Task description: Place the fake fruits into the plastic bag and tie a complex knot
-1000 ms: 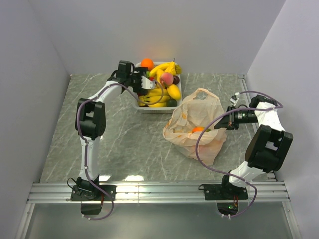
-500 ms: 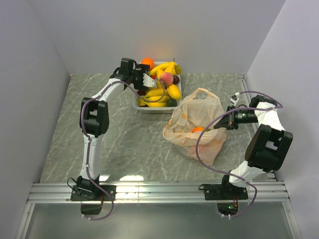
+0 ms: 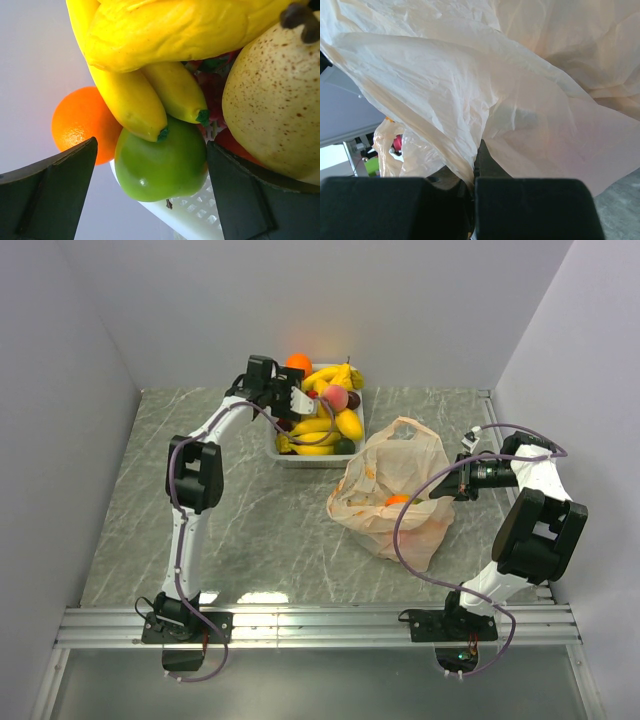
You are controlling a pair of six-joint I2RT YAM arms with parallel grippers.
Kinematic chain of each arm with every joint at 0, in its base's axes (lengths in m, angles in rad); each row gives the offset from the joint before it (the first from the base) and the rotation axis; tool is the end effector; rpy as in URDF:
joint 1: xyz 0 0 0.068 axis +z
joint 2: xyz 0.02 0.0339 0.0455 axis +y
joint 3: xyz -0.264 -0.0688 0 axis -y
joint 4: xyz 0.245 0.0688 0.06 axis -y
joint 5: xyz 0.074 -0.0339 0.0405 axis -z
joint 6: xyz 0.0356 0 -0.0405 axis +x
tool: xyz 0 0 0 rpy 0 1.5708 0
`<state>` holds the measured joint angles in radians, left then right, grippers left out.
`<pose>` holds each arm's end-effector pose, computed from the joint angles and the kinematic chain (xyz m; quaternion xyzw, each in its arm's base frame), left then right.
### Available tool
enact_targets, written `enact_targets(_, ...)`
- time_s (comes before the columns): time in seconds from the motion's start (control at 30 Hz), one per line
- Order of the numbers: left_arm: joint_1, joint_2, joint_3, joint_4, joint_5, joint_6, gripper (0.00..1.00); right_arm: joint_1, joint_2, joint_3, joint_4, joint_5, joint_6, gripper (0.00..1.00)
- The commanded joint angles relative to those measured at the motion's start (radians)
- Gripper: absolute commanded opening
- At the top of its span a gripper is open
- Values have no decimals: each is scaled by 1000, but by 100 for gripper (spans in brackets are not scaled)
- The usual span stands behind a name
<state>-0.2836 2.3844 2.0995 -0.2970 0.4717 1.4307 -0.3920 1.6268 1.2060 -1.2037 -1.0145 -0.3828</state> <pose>0.5256 -0.1700 0.2255 0.7196 0.4764 0.0776 0.4992 0.2684 -0.0782 0.2391 0.0171 0.8737 0.4585 0.1617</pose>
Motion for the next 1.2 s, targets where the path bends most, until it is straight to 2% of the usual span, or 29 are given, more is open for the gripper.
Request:
enact_targets(0.0,6,29,20,-45,-41,45,94,-11,4,33,4,-21,2,0)
enact_targets(0.03,4,29,22,-51,-42,53,93,-10,4,33,6,-21,4,0)
enact_targets(0.13,1,13,8,-64,-39,79,76,-10,2,35,4,-19,1,0)
enact_targets(0.17,1,-7,-18,-44,-35,83,66,-10,2,33,3,-21,2,0)
enact_targets(0.2,1,-16,-32,-34,-25,85,62,-10,2,35,3,-21,1,0)
enact_targets(0.57,0,-122,-107,-44,18,122,44,-13,4,27,9,-29,-2,0)
enact_targets(0.7,0,-159,-128,-59,41,129,41,-11,4,24,13,-30,1,0)
enact_targets(0.93,0,-229,-188,-53,67,123,38,-11,5,21,15,-36,-2,0)
enact_targets(1.03,0,-261,-212,-44,87,103,42,-13,4,20,16,-38,-2,0)
enact_targets(1.13,0,-304,-225,22,139,-40,59,-15,2,20,18,-38,-2,0)
enact_targets(1.17,0,-313,-217,24,154,-85,71,-12,1,20,18,-36,-2,0)
